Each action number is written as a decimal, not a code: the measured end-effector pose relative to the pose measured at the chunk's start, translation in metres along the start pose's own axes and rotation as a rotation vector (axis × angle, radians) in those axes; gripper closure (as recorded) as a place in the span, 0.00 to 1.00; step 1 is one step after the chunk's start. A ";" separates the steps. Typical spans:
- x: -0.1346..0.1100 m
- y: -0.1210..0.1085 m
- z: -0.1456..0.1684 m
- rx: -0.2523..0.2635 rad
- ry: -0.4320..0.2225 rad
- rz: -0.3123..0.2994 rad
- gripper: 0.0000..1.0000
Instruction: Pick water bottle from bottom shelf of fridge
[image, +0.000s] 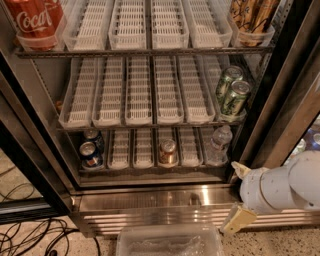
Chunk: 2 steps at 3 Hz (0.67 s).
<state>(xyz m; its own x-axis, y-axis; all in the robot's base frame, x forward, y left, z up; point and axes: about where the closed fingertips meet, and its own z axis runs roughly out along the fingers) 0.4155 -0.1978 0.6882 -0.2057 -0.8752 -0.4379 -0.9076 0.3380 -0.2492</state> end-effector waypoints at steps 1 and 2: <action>0.020 -0.009 0.032 0.082 -0.052 0.106 0.00; 0.028 -0.038 0.056 0.183 -0.136 0.178 0.00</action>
Offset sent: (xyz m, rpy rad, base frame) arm 0.0923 -0.0358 -0.0667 0.2507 -0.2700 -0.3057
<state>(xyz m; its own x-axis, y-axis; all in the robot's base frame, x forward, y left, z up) 0.4647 -0.2163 0.6373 -0.2937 -0.7462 -0.5974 -0.7777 0.5499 -0.3046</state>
